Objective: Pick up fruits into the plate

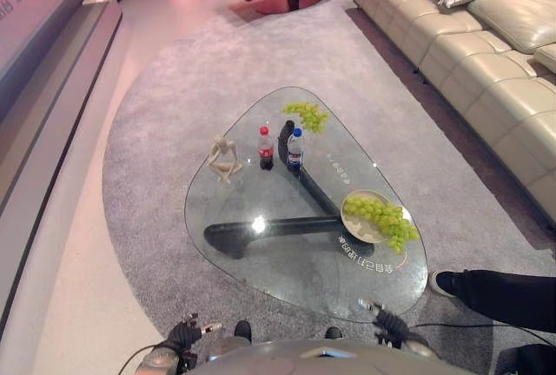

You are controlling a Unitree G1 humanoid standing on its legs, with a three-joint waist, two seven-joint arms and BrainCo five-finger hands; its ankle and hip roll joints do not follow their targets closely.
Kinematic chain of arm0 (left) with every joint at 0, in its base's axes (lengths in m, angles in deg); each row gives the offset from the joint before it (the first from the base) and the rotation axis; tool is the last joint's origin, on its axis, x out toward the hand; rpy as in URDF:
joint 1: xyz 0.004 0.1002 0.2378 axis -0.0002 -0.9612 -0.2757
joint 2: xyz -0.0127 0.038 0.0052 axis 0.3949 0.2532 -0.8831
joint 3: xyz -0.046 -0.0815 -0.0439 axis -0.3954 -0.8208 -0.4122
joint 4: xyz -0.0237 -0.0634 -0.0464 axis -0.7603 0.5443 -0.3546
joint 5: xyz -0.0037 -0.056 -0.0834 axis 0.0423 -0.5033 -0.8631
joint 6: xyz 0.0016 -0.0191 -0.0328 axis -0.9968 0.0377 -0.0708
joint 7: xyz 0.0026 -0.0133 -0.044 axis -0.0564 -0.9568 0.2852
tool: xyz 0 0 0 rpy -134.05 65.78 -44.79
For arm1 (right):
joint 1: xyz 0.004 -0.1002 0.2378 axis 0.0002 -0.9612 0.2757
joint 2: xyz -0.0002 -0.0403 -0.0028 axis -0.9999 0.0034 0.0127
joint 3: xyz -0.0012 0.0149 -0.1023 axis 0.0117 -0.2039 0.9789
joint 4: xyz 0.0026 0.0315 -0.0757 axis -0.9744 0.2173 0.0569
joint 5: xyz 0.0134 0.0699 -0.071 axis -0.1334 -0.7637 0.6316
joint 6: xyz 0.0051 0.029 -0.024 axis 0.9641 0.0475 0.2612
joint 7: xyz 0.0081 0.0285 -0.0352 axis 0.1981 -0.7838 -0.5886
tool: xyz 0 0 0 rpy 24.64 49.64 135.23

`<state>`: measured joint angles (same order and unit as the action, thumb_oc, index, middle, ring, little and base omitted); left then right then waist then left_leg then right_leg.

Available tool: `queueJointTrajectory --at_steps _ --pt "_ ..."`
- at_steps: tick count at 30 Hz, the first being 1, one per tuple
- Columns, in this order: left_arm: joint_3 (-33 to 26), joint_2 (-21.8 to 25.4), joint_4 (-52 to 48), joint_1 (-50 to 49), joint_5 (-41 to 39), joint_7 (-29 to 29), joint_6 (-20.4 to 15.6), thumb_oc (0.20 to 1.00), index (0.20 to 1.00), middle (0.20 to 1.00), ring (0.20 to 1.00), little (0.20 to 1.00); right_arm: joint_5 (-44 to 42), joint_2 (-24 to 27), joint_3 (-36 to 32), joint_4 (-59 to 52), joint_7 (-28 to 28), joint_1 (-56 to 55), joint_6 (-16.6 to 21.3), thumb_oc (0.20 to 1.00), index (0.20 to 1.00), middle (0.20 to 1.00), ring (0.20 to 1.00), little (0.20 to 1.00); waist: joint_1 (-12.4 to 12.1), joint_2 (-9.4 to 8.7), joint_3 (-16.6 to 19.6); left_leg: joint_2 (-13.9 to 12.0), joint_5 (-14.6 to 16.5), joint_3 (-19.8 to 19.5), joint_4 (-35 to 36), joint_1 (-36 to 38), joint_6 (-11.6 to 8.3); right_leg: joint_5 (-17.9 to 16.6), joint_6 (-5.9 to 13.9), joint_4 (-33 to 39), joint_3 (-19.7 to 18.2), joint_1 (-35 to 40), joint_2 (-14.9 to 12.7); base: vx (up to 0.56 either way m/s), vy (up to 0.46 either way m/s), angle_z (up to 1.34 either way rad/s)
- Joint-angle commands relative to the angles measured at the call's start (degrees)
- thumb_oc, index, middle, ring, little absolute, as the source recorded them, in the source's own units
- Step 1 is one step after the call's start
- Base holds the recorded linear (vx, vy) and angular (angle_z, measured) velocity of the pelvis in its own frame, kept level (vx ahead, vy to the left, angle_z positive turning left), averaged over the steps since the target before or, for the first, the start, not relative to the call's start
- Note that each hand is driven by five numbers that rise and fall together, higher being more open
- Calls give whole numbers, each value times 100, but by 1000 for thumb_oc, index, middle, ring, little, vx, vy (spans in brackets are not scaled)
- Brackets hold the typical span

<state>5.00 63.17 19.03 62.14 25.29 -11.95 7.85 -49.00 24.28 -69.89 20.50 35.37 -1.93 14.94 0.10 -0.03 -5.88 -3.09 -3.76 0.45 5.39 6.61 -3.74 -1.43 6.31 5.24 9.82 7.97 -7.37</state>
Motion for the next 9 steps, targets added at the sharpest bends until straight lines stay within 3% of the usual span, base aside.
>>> queueJointTrajectory --at_steps 1,9 --pt "-118 -53 326 303 63 79 147 1000 1000 1000 1000 1000 351 -49 0 278 -65 150 -328 1000 1000 1000 1000 1000 -88 35 -125 406 800 483 -244 261 366 229 -112 -505 -35 -144 192 3 49 0" --pt "-17 -147 319 345 22 207 424 1000 1000 1000 1000 1000 715 -23 112 329 -250 162 -309 1000 1000 1000 1000 1000 -33 92 -20 420 842 519 -174 392 401 261 -118 -465 -78 -43 192 -7 24 -7"
